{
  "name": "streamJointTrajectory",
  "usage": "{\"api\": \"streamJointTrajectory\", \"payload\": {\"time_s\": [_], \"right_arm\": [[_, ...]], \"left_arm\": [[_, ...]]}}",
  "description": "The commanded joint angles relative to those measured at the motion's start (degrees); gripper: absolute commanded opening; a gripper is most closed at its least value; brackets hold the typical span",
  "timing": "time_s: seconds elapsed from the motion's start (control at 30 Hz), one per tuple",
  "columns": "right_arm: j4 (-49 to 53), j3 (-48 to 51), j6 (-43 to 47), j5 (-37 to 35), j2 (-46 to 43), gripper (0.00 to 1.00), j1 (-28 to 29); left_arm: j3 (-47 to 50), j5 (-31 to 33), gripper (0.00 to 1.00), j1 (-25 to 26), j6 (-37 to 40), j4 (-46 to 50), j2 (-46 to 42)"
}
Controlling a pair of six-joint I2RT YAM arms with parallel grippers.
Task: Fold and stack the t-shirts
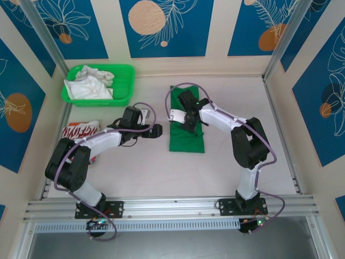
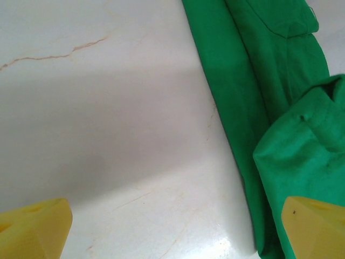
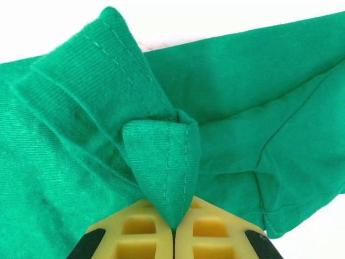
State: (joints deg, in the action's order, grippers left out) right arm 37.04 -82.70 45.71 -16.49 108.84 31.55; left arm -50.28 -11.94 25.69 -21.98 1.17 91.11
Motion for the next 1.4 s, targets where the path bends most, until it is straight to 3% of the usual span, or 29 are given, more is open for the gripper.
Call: {"api": "streamJointTrajectory", "payload": {"time_s": [0.0,0.77,0.87,1.0,1.1,1.2,1.37], "right_arm": [[-1.78,-2.72,0.87,1.53,0.84,0.00,-1.03],[-3.24,-4.50,0.87,2.67,6.11,0.01,-3.15],[-3.98,-4.27,0.97,3.04,6.61,0.09,-3.23],[-4.95,-3.99,0.70,2.87,5.77,0.35,-3.33],[-6.47,-2.97,-0.14,2.59,3.48,0.46,-3.49],[-9.81,-0.51,-3.45,3.94,-0.87,0.66,-3.99],[-16.43,6.74,-15.05,4.01,-8.39,0.76,-5.83]], "left_arm": [[-0.17,-1.35,1.00,-0.91,0.46,-1.14,1.13],[0.16,-1.63,1.00,-0.91,0.18,-1.29,1.20],[0.18,-1.67,1.00,-0.91,0.09,-1.34,1.28],[0.18,-1.85,1.00,-0.91,-0.13,-1.45,1.33],[0.40,-2.09,1.00,-0.91,-0.39,-1.70,1.15],[0.45,-3.38,1.00,-0.82,-0.98,-2.62,1.36],[-0.49,-4.63,1.00,0.83,-3.03,-5.23,2.54]]}}
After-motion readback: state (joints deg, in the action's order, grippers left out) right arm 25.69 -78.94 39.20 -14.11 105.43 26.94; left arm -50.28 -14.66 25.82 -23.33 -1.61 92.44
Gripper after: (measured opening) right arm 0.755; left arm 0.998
